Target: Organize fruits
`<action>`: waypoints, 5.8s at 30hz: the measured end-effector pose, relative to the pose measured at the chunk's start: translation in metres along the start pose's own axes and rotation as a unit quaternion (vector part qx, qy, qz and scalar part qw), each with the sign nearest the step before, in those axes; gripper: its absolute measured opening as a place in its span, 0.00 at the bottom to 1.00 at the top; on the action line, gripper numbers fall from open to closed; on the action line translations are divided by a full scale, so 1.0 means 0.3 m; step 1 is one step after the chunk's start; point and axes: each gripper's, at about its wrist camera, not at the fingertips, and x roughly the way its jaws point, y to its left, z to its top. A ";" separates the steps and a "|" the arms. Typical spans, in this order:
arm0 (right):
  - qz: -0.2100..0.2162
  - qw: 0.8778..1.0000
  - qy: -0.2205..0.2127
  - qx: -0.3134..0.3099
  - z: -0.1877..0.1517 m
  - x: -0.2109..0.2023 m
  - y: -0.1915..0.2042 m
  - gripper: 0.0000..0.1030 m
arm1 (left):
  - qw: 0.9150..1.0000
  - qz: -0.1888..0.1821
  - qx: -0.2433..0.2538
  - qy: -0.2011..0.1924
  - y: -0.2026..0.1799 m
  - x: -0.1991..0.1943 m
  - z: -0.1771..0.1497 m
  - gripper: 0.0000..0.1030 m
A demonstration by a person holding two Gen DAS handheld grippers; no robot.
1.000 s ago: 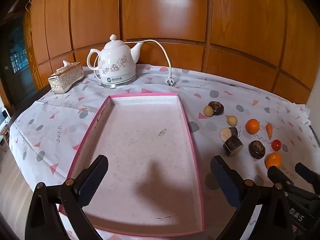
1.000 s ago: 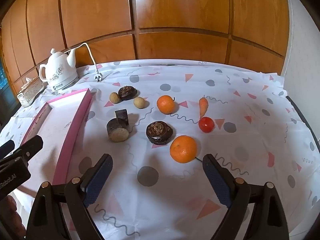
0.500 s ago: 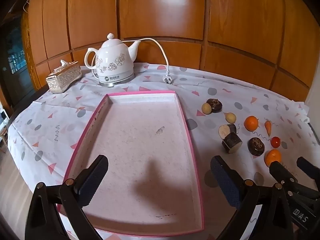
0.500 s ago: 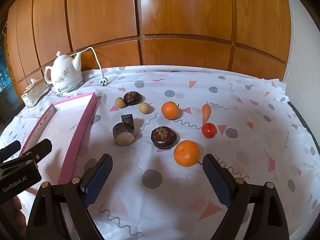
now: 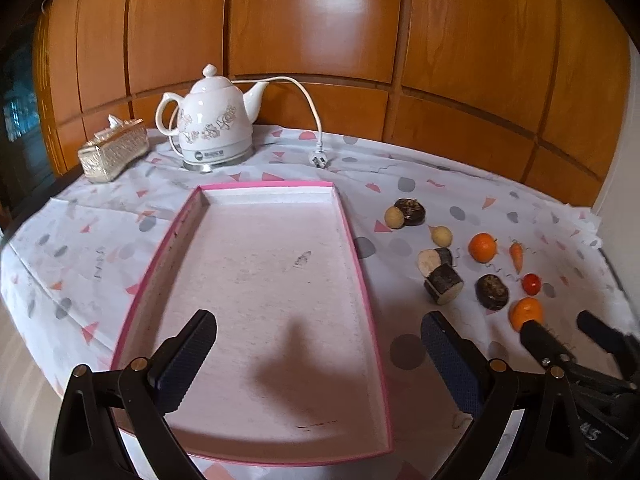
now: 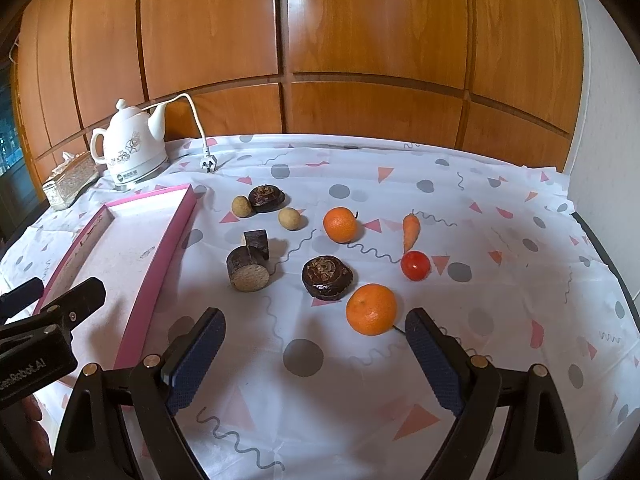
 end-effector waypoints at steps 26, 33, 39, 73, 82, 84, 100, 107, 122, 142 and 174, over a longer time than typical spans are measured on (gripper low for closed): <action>0.000 1.000 0.002 -0.002 -0.004 0.000 -0.008 0.90 | 1.000 0.007 0.023 0.002 -0.022 0.000 -0.018 1.00; -0.001 1.000 0.002 0.000 -0.006 0.000 -0.013 0.90 | 1.000 0.003 0.020 0.004 -0.021 0.000 -0.018 1.00; -0.002 1.000 0.001 -0.001 -0.005 -0.002 -0.010 0.90 | 1.000 0.002 0.022 0.004 -0.026 0.001 -0.017 1.00; -0.031 0.998 0.023 0.051 -0.024 0.056 -0.192 0.80 | 0.995 -0.069 0.066 0.001 -0.143 0.020 0.034 1.00; -0.018 0.998 0.035 0.051 -0.032 0.100 -0.234 0.56 | 0.992 -0.079 0.086 0.042 -0.226 0.083 0.037 1.00; -0.009 0.998 0.039 0.051 -0.028 0.113 -0.233 0.53 | 0.991 -0.081 0.099 0.038 -0.246 0.089 0.040 1.00; 0.017 0.998 0.054 0.024 -0.011 0.178 -0.209 0.53 | 0.986 -0.116 0.098 0.070 -0.312 0.226 0.061 0.74; 0.018 0.998 0.056 0.011 -0.005 0.200 -0.194 0.53 | 0.986 -0.120 0.089 0.077 -0.314 0.265 0.069 0.74; 0.044 0.997 0.061 -0.008 0.003 0.235 -0.162 0.41 | 0.981 -0.129 0.087 0.115 -0.342 0.390 0.064 0.41; 0.057 0.996 0.064 -0.003 -0.030 0.191 -0.163 0.34 | 0.976 -0.145 0.121 0.110 -0.365 0.324 -0.022 0.34; 0.062 0.996 0.065 -0.021 -0.053 0.155 -0.121 0.34 | 0.975 -0.182 0.109 0.073 -0.326 0.204 -0.024 0.29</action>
